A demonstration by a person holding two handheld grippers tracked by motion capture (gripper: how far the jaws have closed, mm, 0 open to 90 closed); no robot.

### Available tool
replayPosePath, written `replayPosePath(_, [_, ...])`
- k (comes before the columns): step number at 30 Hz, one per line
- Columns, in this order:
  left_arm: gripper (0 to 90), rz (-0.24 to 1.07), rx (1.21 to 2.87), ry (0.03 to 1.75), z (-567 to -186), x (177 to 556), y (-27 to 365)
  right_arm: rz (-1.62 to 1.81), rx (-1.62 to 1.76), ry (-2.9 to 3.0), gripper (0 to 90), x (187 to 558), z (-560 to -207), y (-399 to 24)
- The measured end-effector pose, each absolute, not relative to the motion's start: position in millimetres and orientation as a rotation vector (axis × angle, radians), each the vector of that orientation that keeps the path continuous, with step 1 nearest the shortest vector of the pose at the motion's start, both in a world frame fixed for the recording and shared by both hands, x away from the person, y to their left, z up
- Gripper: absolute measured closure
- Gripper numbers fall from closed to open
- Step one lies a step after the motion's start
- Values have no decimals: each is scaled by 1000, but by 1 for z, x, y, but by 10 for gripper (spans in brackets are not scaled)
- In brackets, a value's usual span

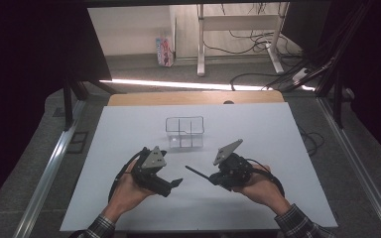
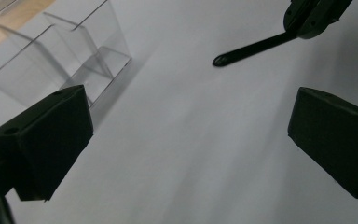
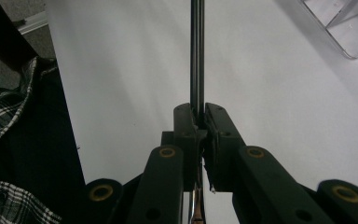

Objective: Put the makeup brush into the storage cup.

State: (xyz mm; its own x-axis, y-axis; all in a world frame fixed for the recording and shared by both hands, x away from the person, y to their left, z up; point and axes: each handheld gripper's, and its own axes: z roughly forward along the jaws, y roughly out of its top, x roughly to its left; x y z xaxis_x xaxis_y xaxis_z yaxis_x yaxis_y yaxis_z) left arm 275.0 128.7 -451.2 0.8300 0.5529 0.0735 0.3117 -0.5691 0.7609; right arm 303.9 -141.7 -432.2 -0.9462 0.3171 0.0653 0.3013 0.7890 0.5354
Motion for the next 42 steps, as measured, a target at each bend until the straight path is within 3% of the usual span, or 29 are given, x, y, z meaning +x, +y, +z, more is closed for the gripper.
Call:
replayPosePath(13, [111,428,2313,492,-458,279,100,813,445,3004,840,306,-433,-131])
replayPosePath(35, [734,520,2505,168,-475,261,78,731,361,3102,829,304,-438,-123])
replayPosePath(38, [831,444,2525,93,-476,258,79,780,380,3029,773,306,-435,-127])
replayPosePath(39, [833,435,2530,90,-476,258,78,800,384,3031,716,309,-434,-129])
replayPosePath(41, [833,410,2527,100,-474,258,79,818,409,2994,470,311,-435,-132])
replayPosePath(42, [833,394,2527,118,-474,259,80,833,409,2972,393,312,-436,-133])
